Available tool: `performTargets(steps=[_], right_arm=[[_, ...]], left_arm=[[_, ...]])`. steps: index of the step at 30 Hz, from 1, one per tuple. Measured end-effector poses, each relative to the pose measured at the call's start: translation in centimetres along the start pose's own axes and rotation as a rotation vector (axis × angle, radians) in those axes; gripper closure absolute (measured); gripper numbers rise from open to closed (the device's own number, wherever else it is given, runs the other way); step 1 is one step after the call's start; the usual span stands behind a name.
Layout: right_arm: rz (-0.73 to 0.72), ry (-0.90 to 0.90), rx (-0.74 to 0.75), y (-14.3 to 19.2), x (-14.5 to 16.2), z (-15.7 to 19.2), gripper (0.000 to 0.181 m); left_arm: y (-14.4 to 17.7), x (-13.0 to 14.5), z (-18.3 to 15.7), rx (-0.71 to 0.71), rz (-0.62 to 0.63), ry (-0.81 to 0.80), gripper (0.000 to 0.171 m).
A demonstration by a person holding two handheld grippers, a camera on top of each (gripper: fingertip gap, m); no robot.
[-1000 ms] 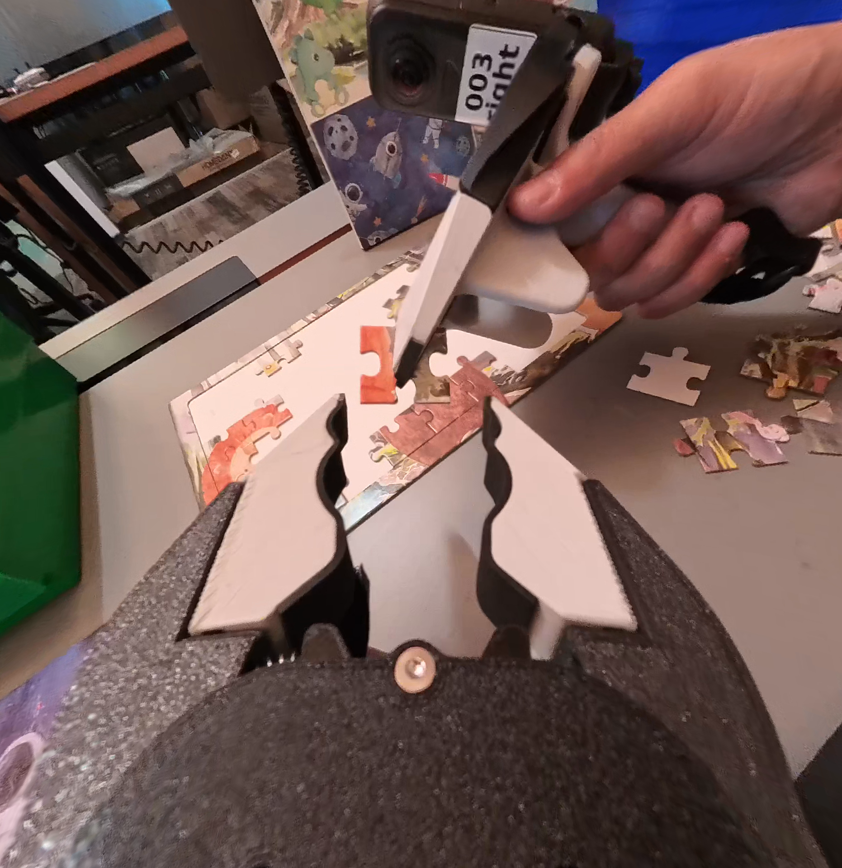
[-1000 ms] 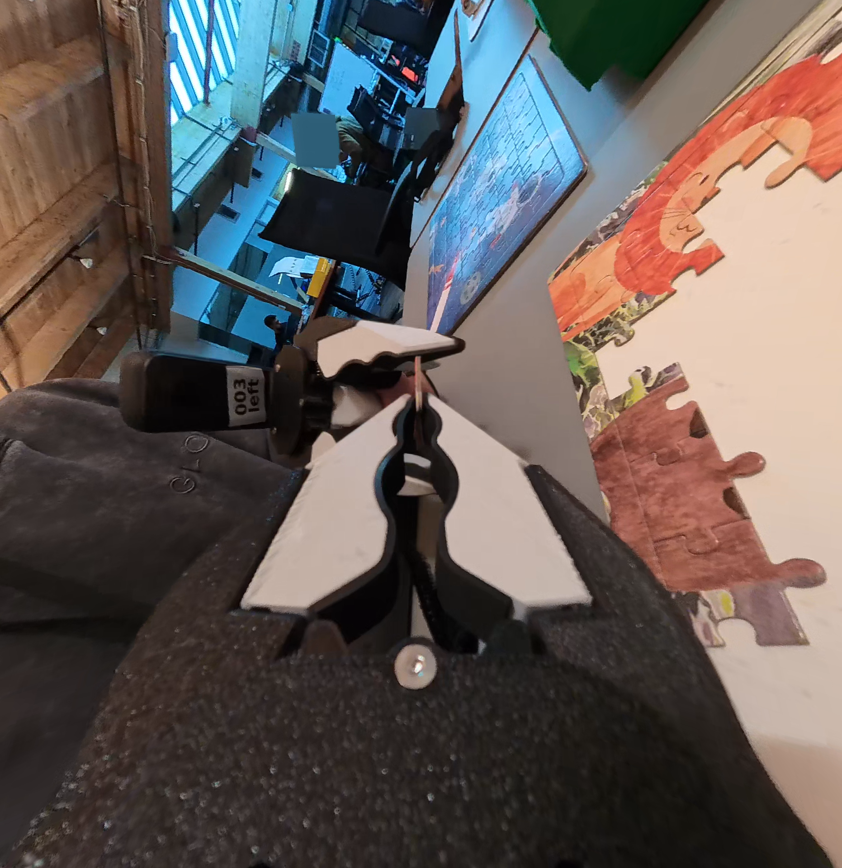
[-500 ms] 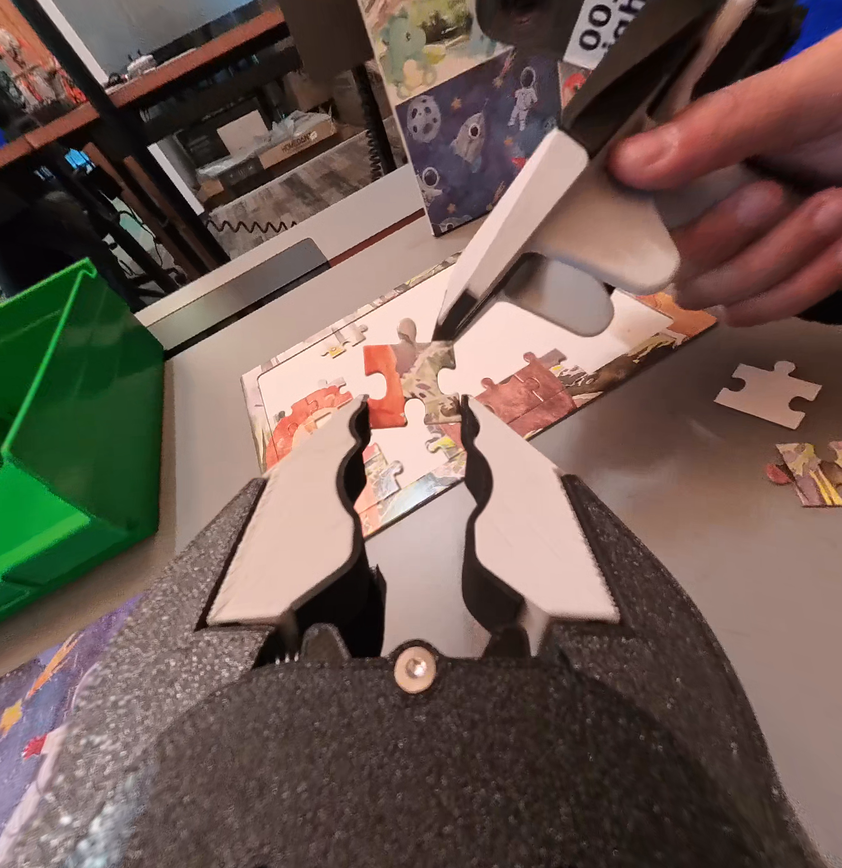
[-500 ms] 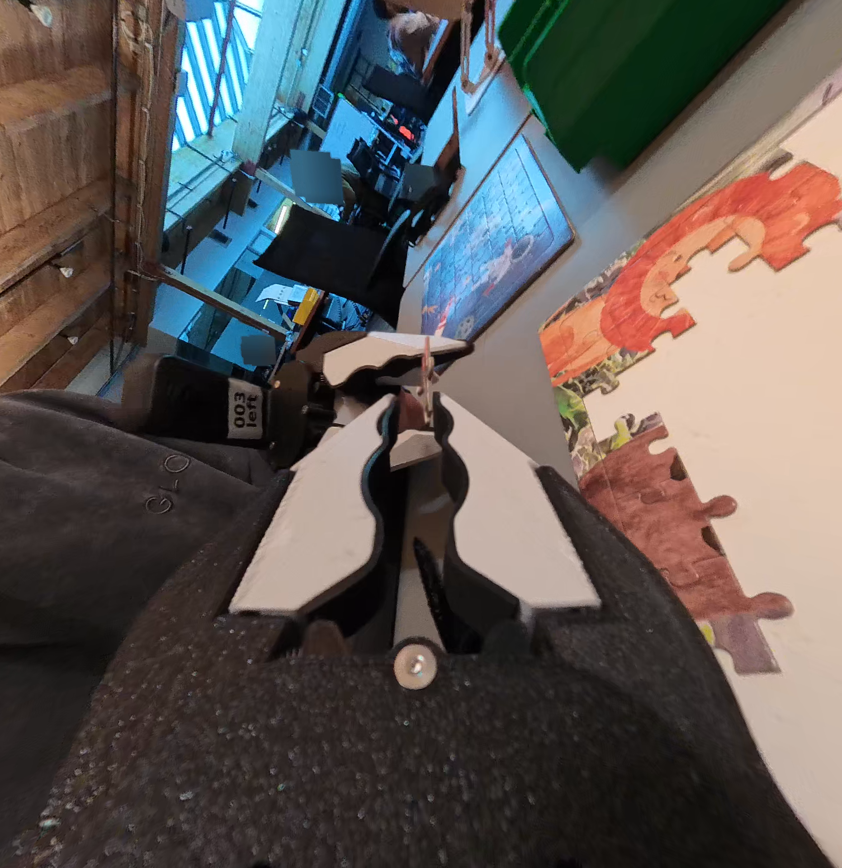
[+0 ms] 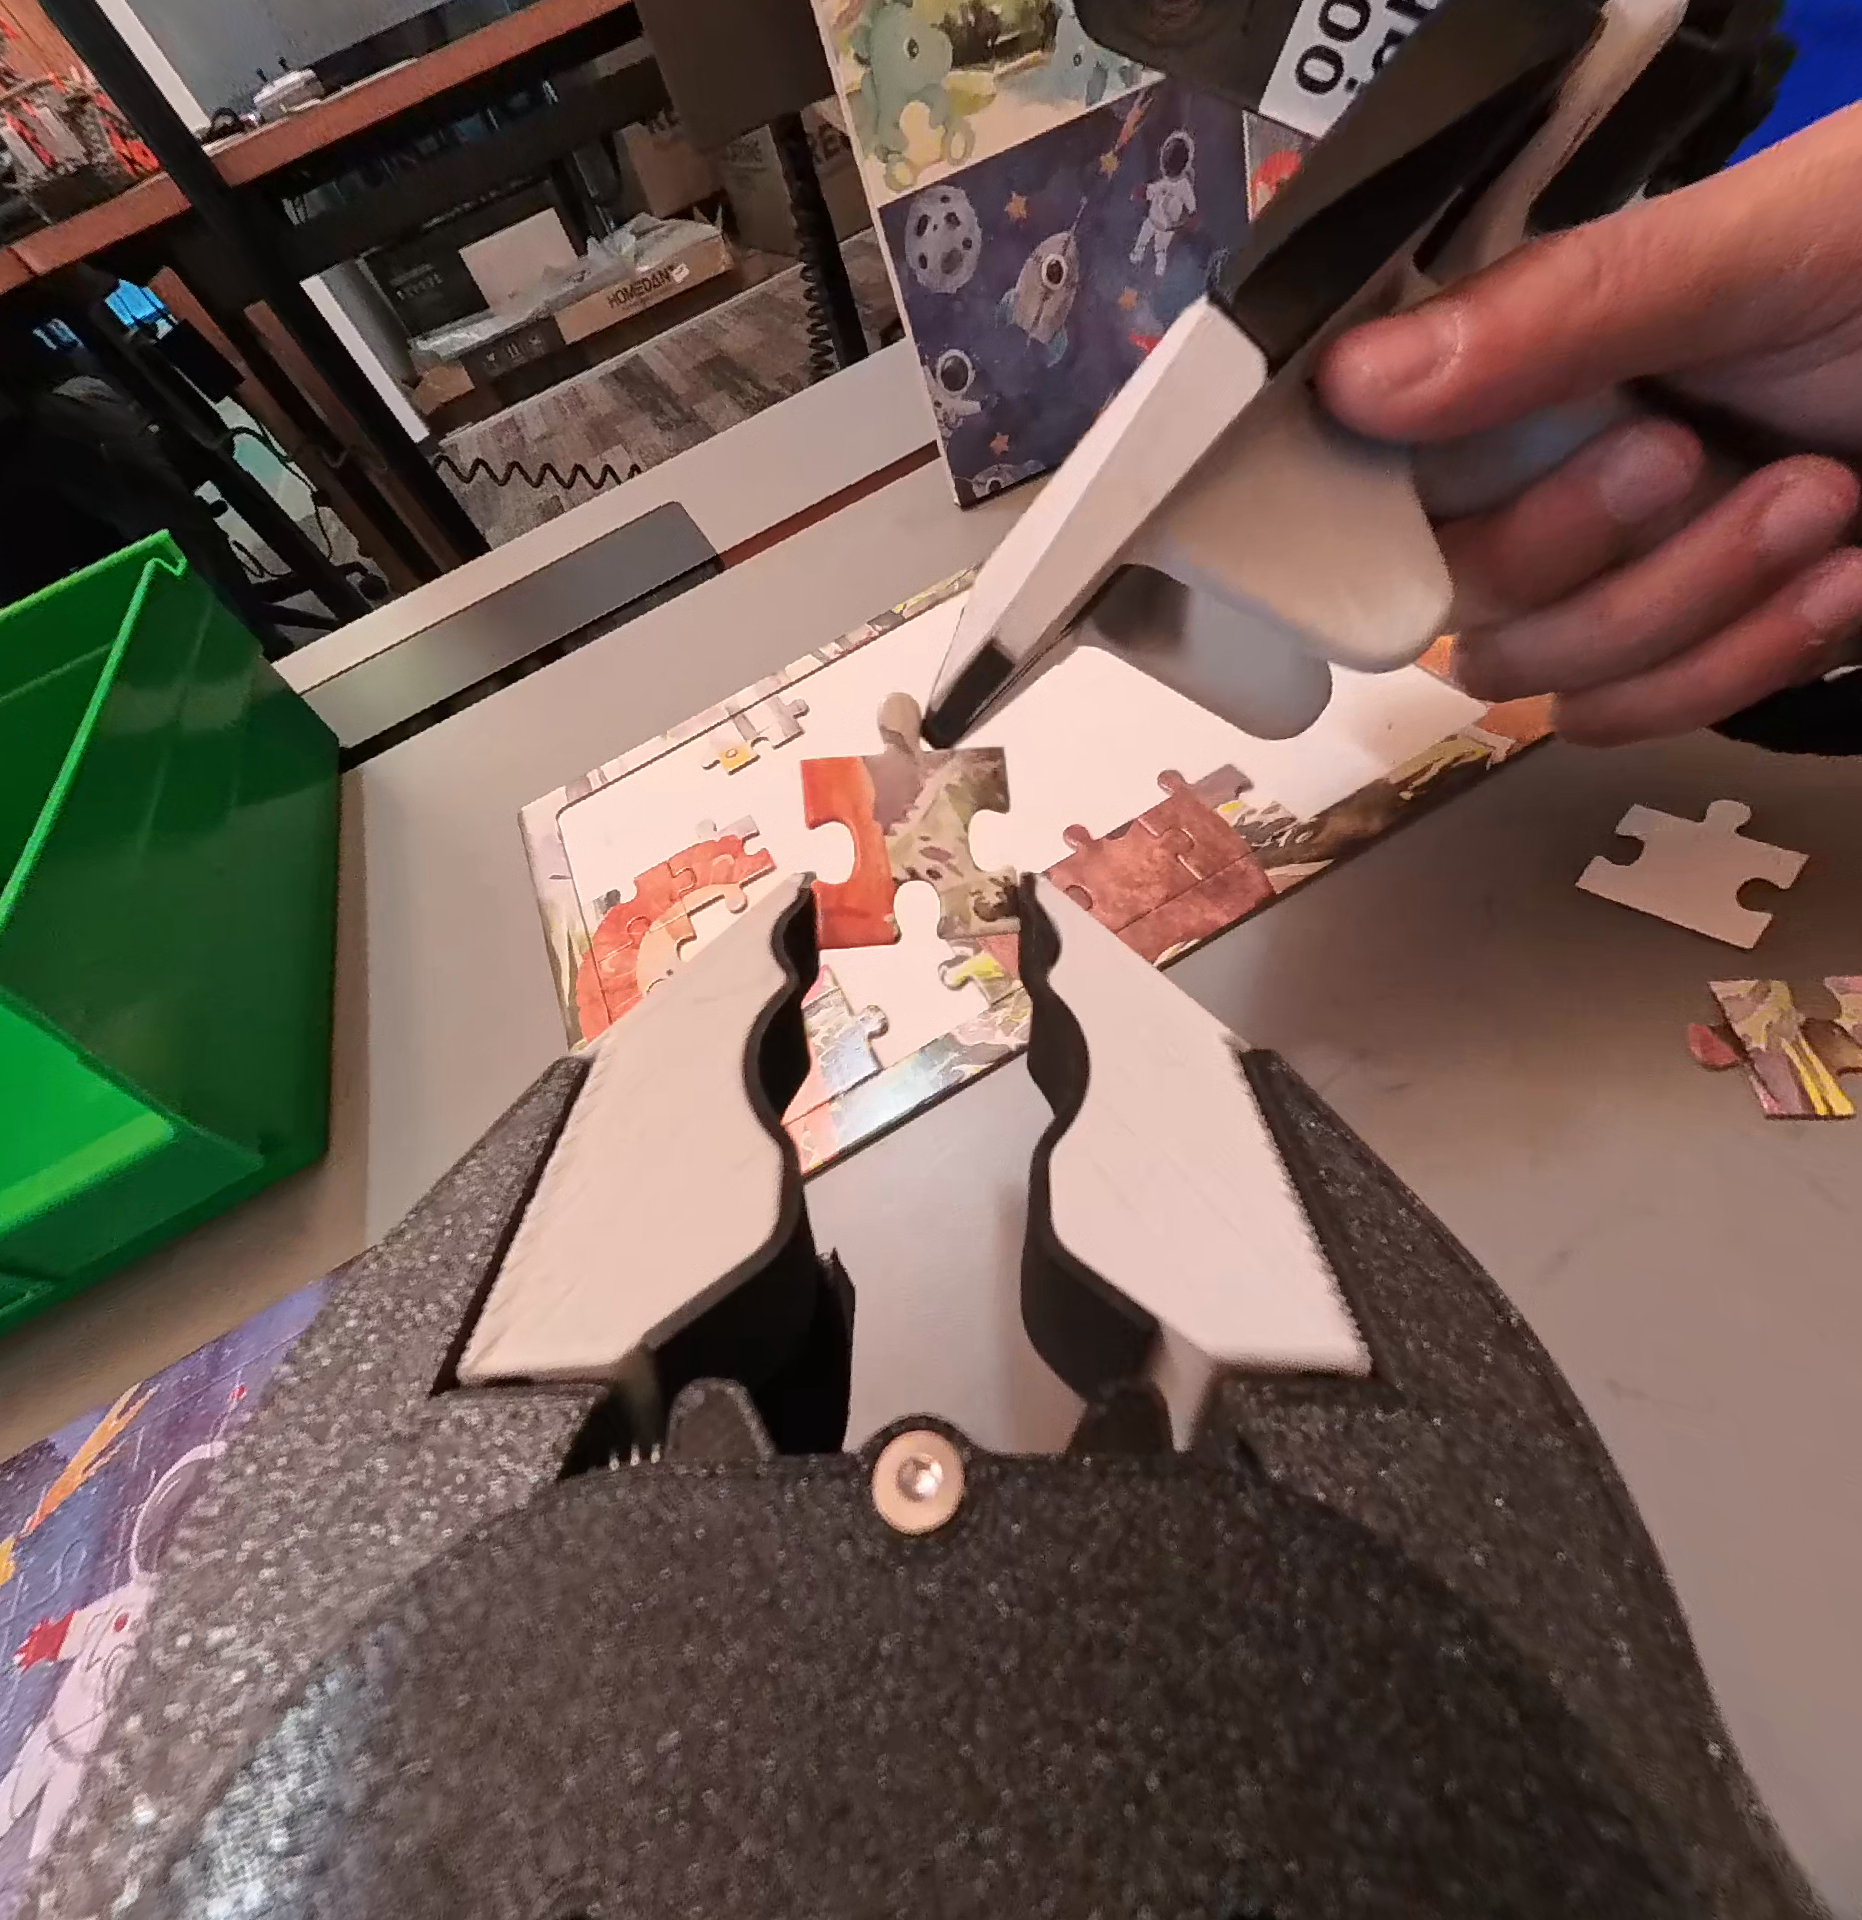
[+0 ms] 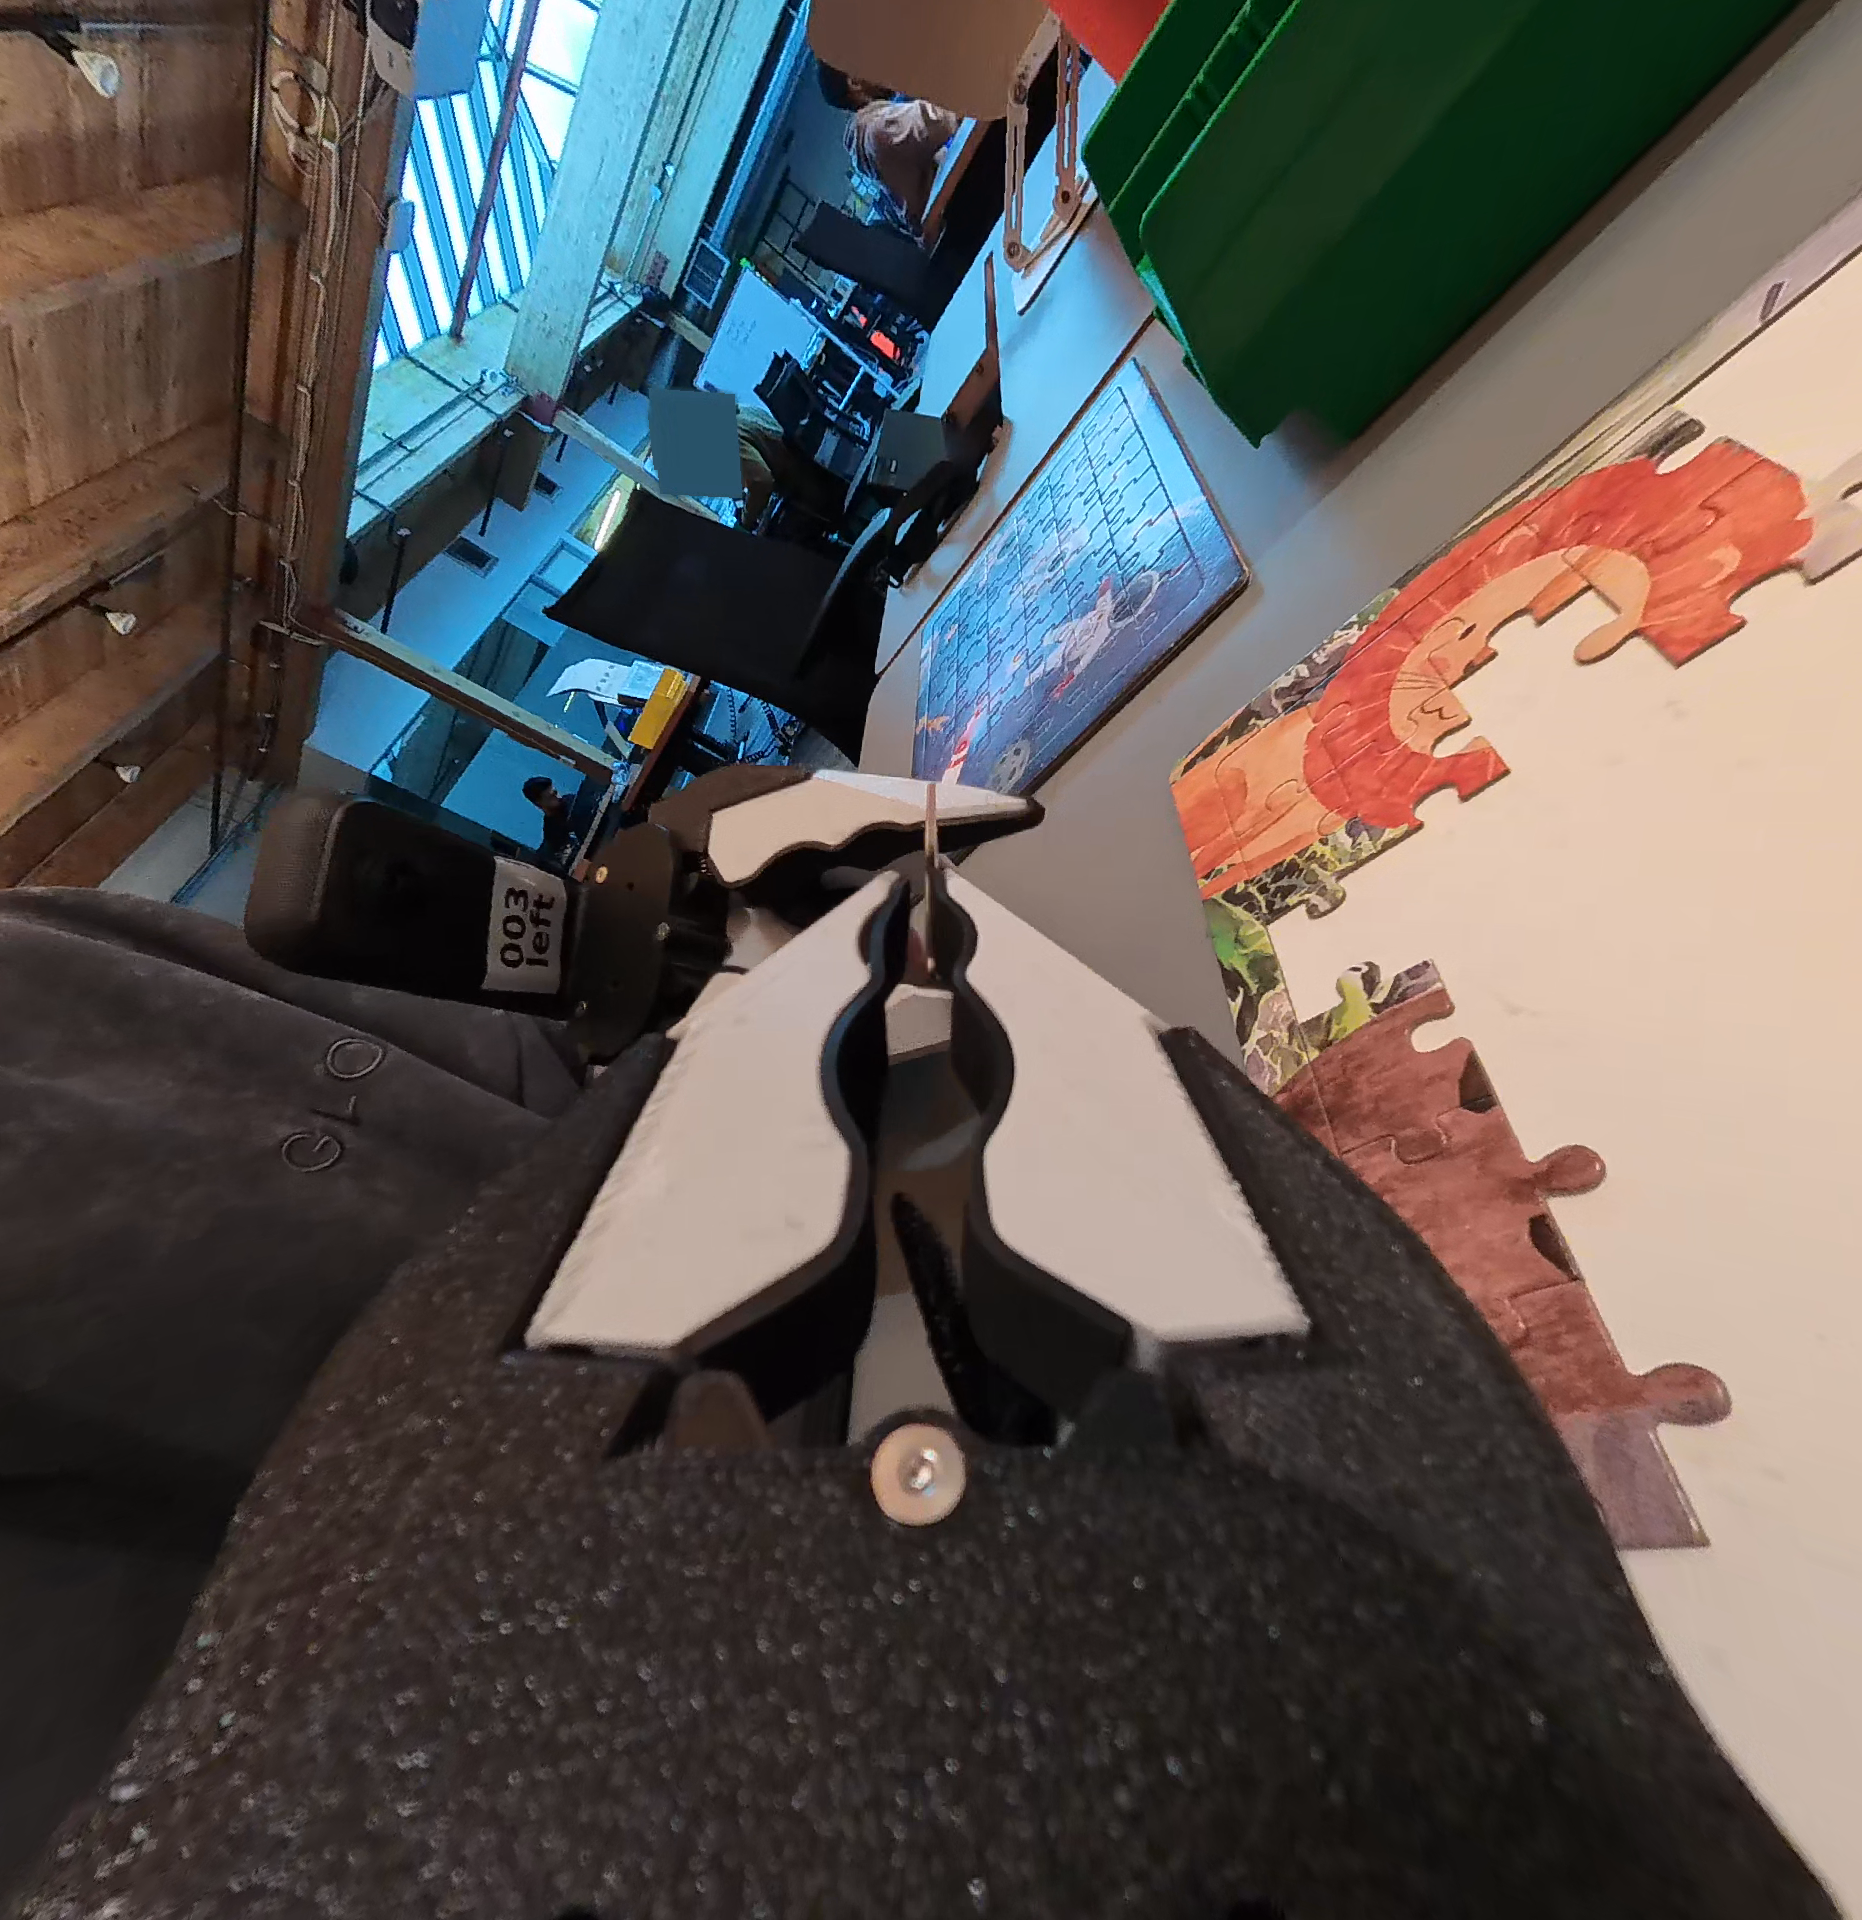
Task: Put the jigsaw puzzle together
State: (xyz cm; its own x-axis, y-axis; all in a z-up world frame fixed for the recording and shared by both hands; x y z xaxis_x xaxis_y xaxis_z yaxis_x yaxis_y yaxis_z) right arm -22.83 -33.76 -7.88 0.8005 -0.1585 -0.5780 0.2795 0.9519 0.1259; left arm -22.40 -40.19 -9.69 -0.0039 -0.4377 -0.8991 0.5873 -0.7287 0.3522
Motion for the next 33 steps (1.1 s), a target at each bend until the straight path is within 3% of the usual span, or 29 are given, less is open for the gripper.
performTargets(steps=[12, 16, 21, 33], right_arm=[[0.028, 0.006, 0.015, 0.8, 0.2, -0.2, 0.165], [0.04, 0.021, -0.035, 0.7, 0.4, 0.7, 0.179], [0.056, 0.032, 0.007, 1.2, 0.6, 0.4, 0.18], [0.069, -0.012, -0.035, 0.5, 1.4, 0.3, 0.18]], left_arm=[[0.1, -0.1, -0.7, 0.034, -0.011, -0.029, 0.134], [0.2, -0.3, -1.4, 0.061, -0.027, -0.06, 0.134], [0.2, -0.3, -1.5, 0.069, -0.028, -0.065, 0.134], [0.5, -0.3, 1.2, 0.006, -0.048, 0.1, 0.136]])
Point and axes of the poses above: each gripper's, where its closed fingertips meet, y back along the fingers, x out of its underside, z = x × y across the jaws, the point moved 4 cm from there along y, back along the fingers
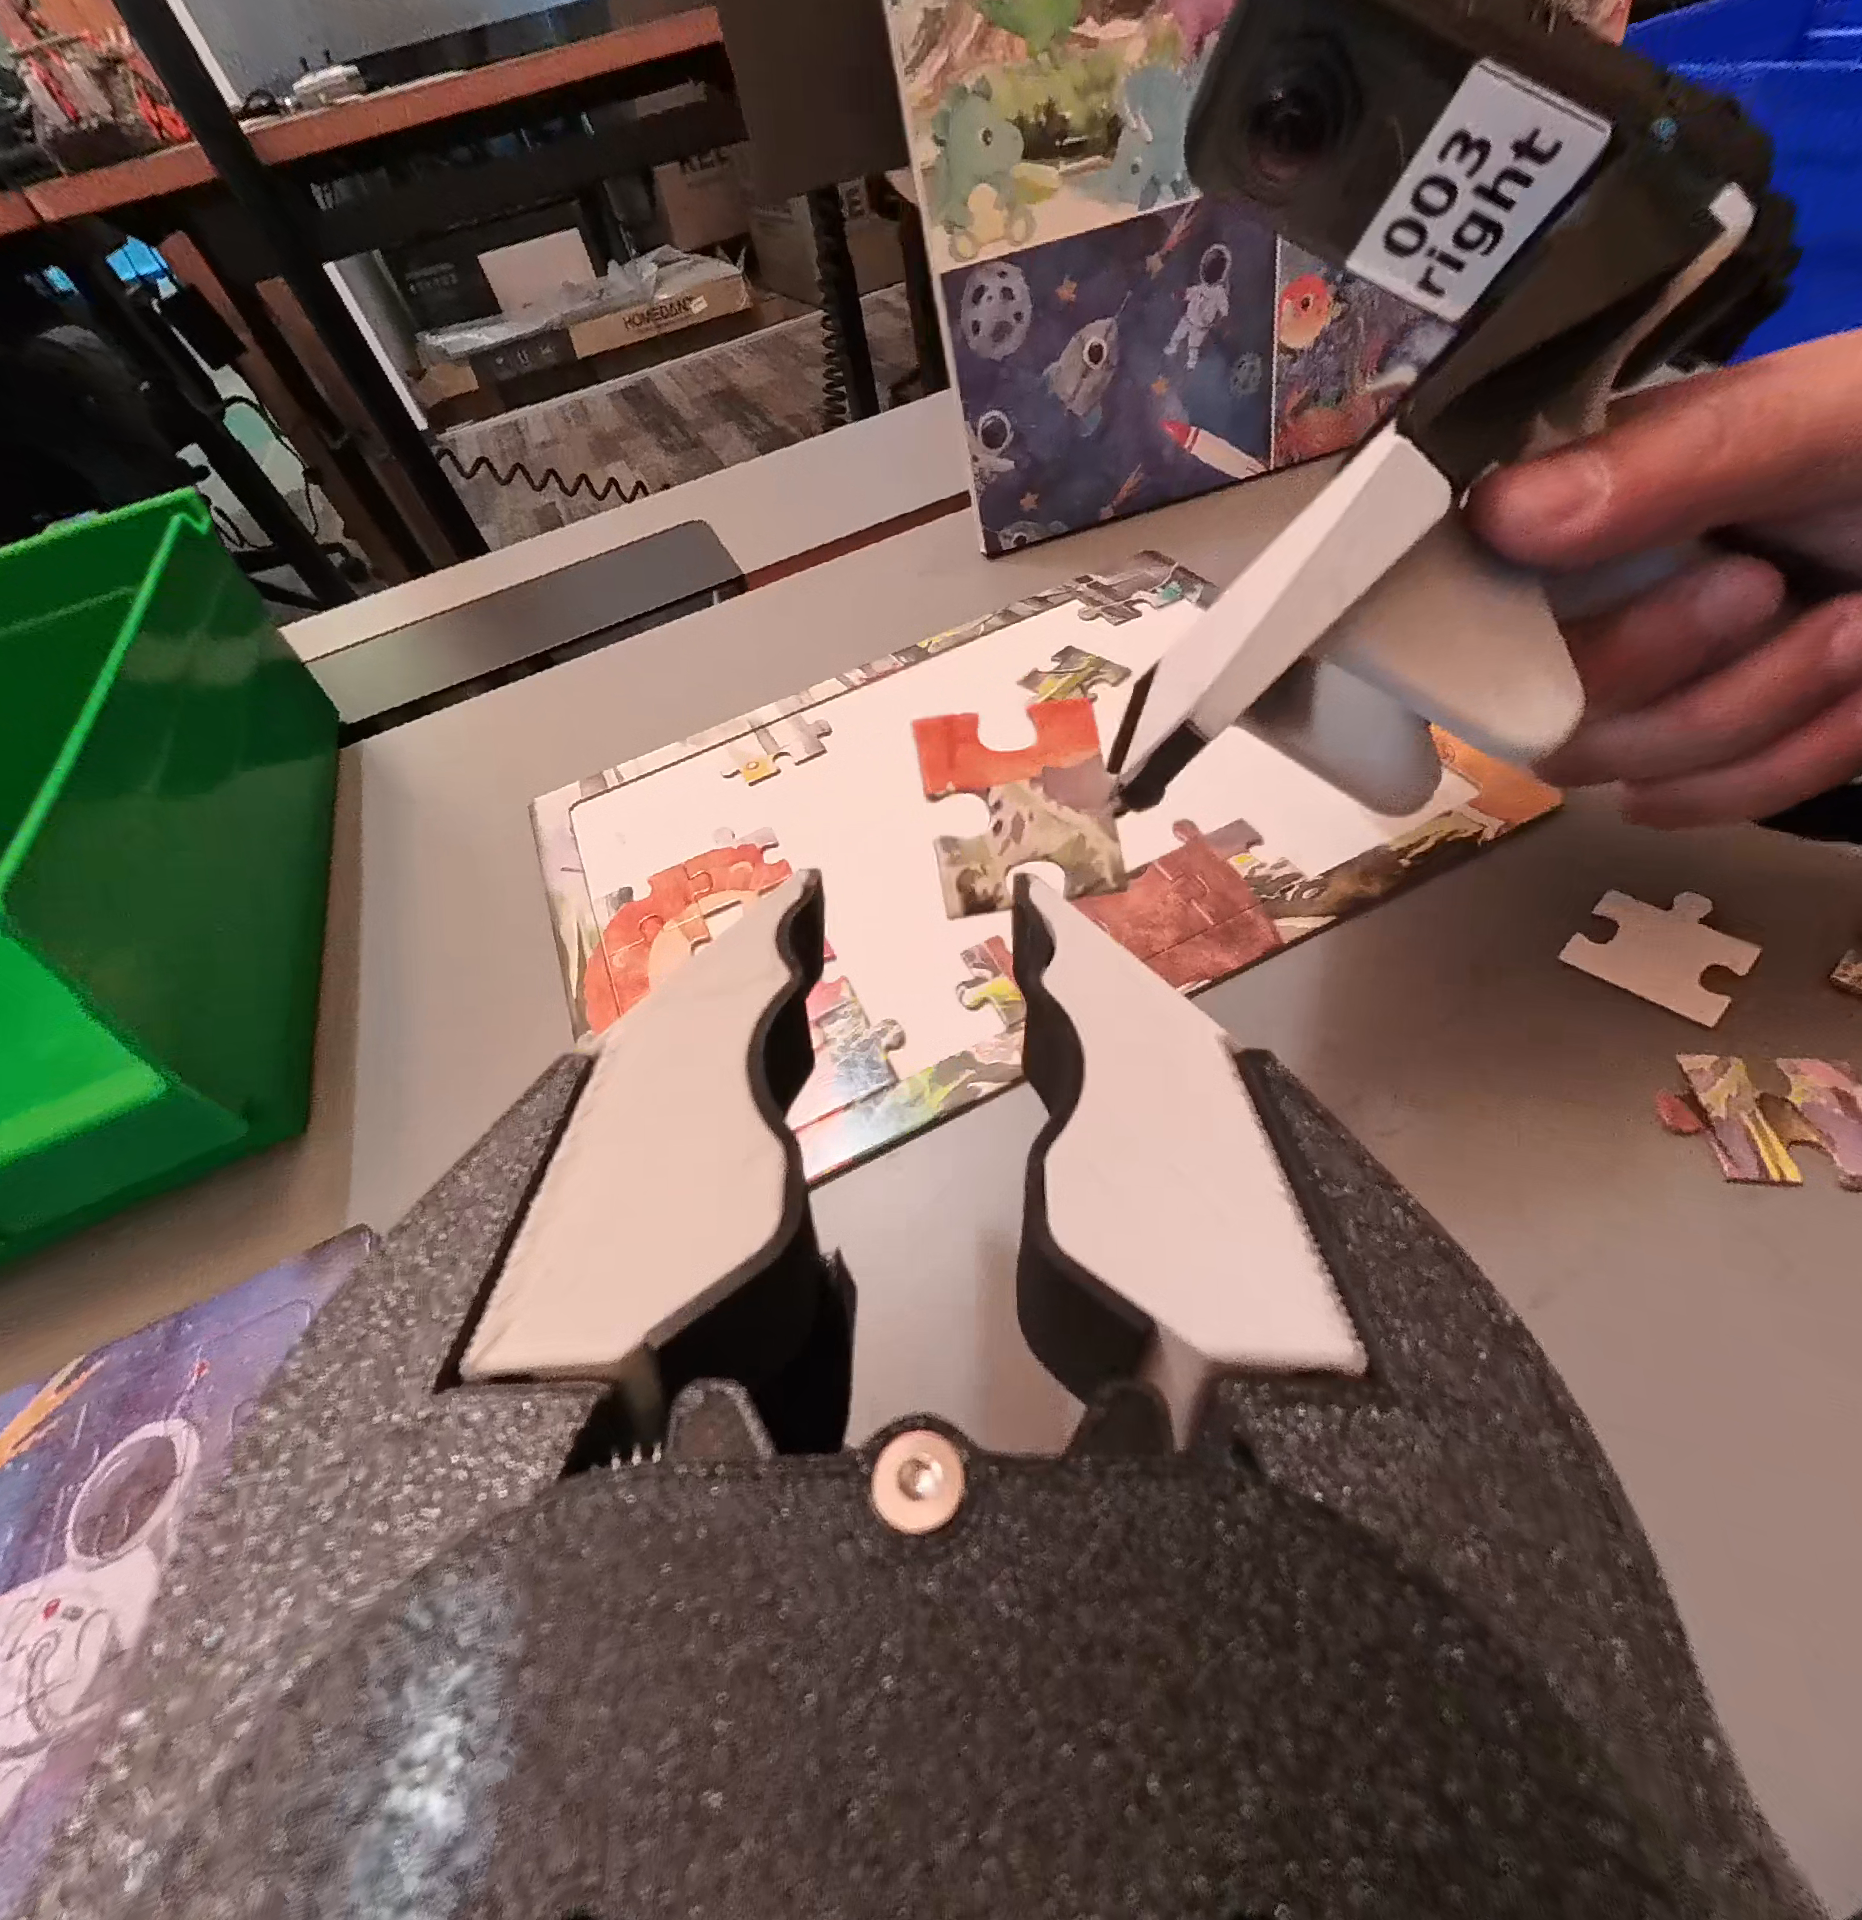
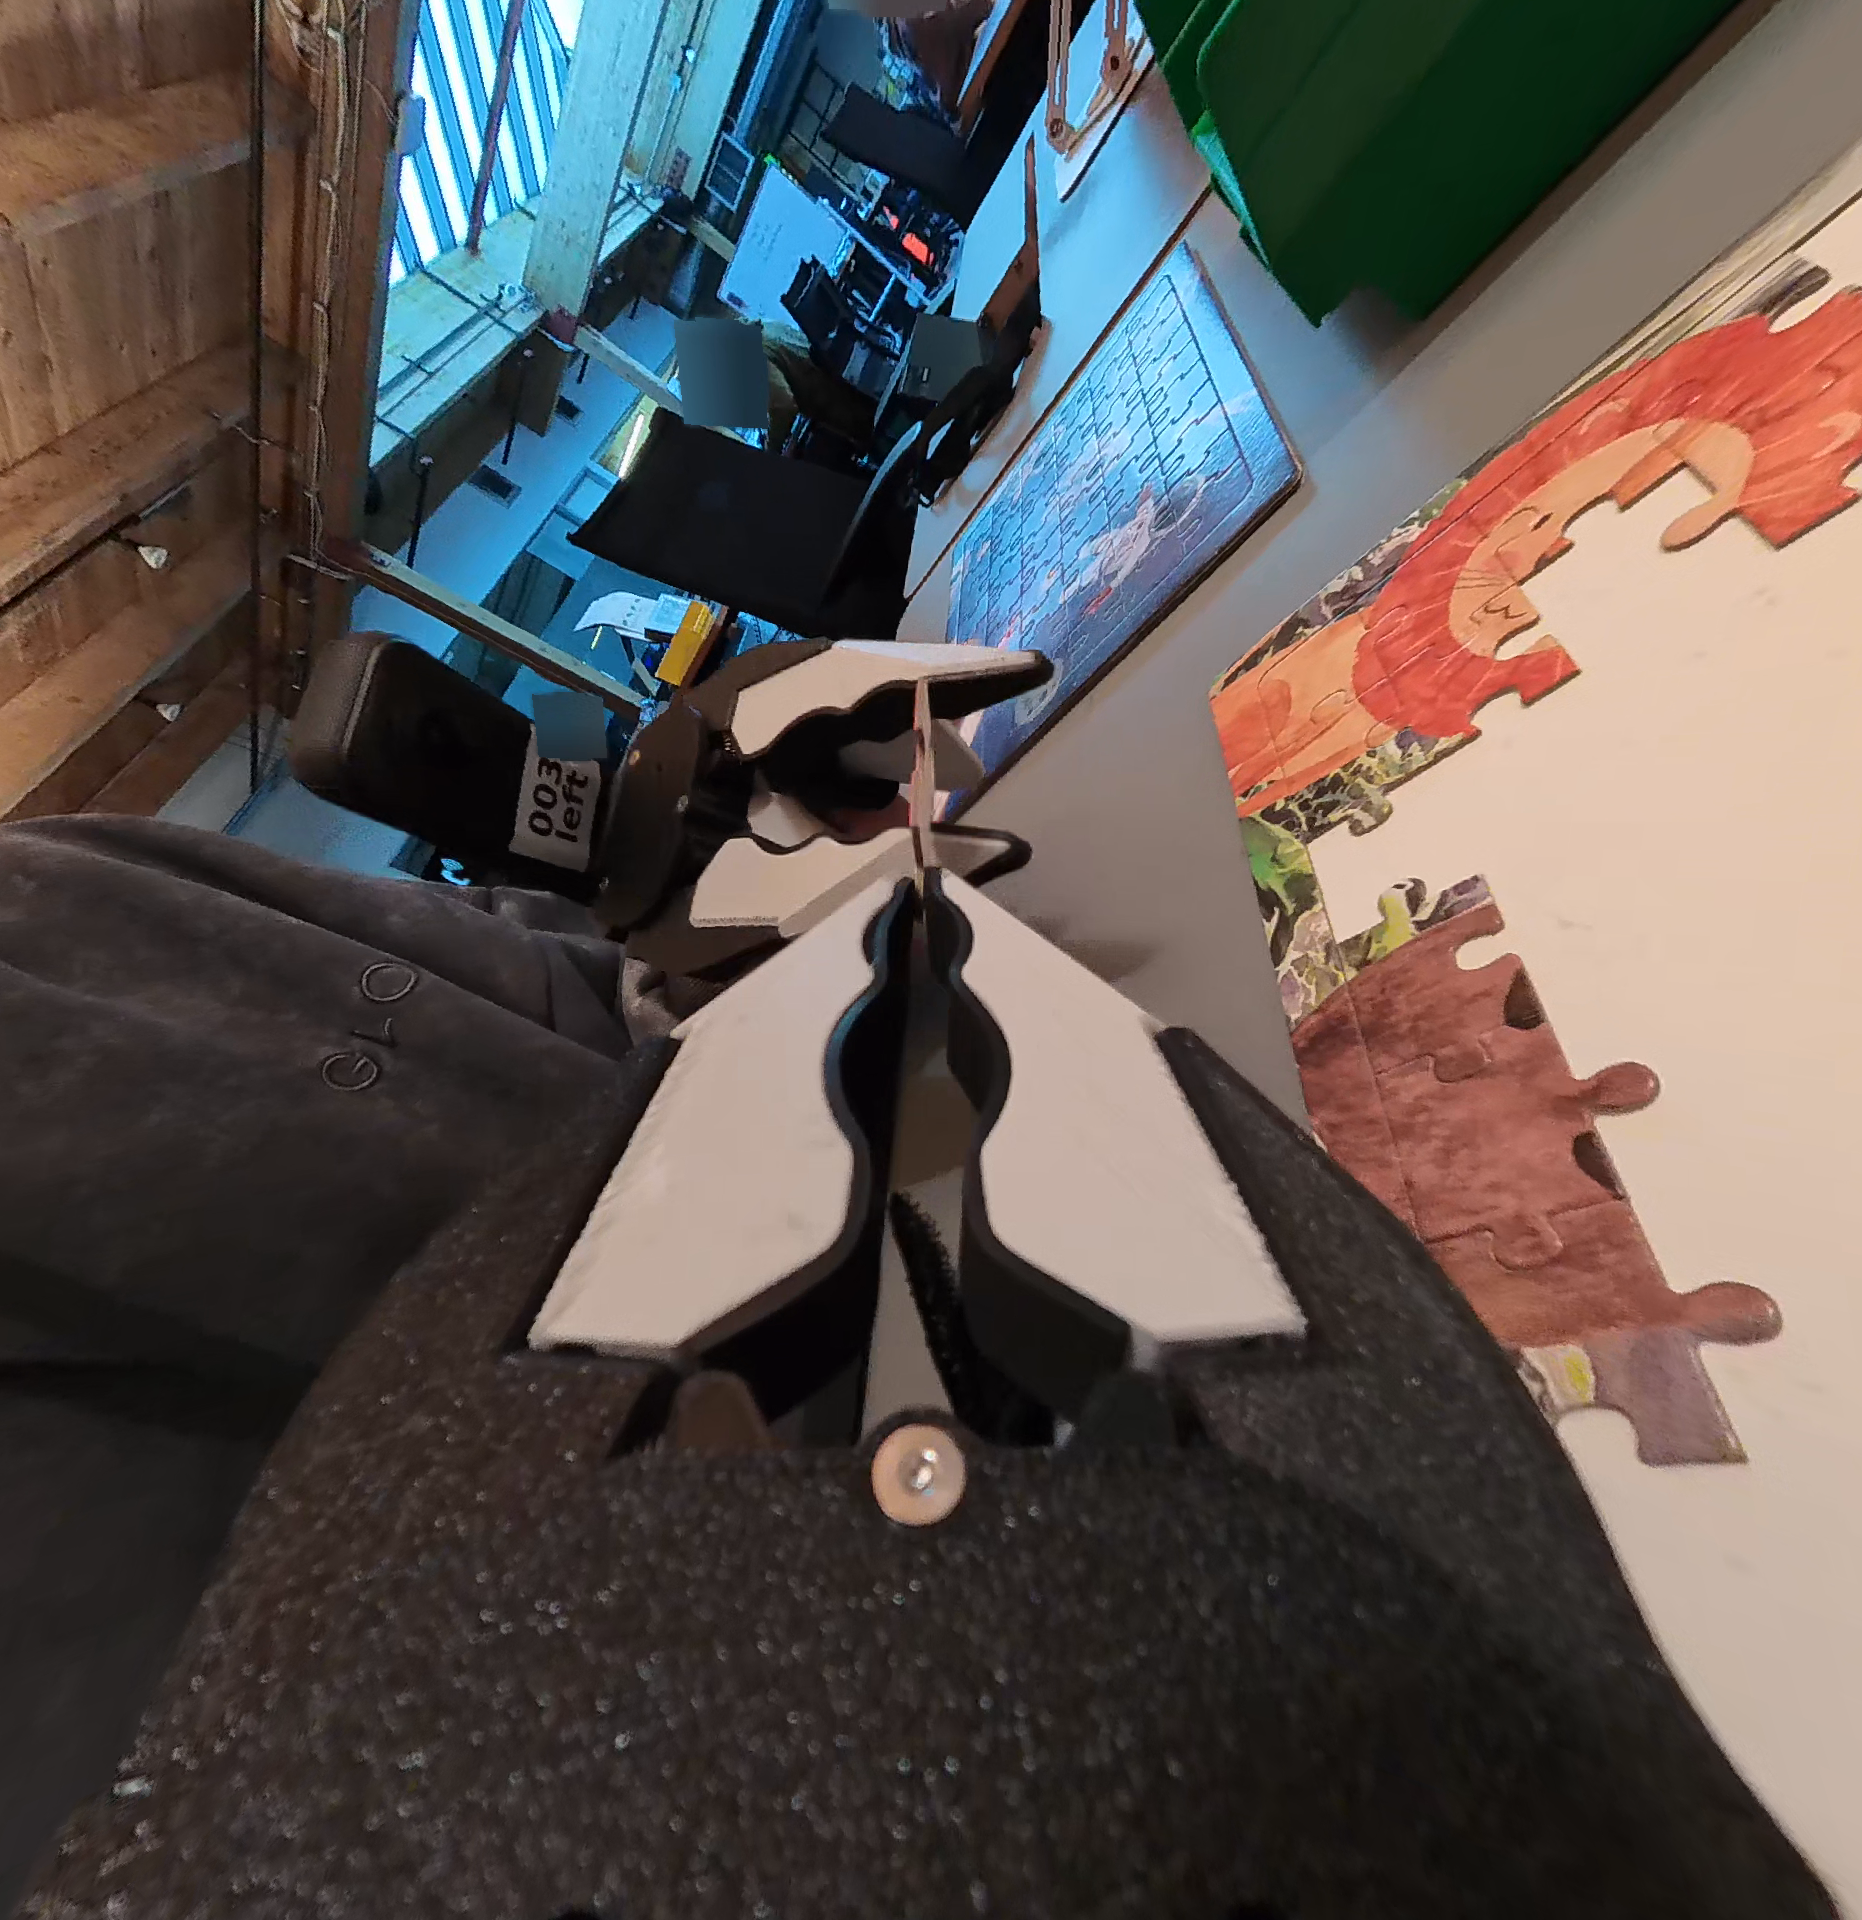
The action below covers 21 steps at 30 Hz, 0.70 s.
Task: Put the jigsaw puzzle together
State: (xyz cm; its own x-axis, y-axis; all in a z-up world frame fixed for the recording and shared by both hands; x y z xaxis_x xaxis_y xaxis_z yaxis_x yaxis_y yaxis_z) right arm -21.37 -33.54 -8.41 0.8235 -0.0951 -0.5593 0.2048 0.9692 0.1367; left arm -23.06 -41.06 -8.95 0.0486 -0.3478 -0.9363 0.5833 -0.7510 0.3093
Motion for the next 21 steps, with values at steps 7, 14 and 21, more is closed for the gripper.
performTargets(steps=[7, 14, 21], right_arm=[[-0.013, -0.024, -0.004, -0.4, 0.0, -0.3, 0.181], [-0.015, -0.029, 0.0, -0.1, 0.1, -0.4, 0.18], [-0.065, -0.044, 0.004, 0.7, -0.5, -0.6, 0.18]], left_arm=[[0.0, 0.2, 0.5, 0.004, 0.008, 0.051, 0.138], [-0.1, 0.2, -0.7, 0.032, 0.005, -0.044, 0.156], [-0.4, 0.7, -2.3, 0.088, 0.037, -0.112, 0.149]])
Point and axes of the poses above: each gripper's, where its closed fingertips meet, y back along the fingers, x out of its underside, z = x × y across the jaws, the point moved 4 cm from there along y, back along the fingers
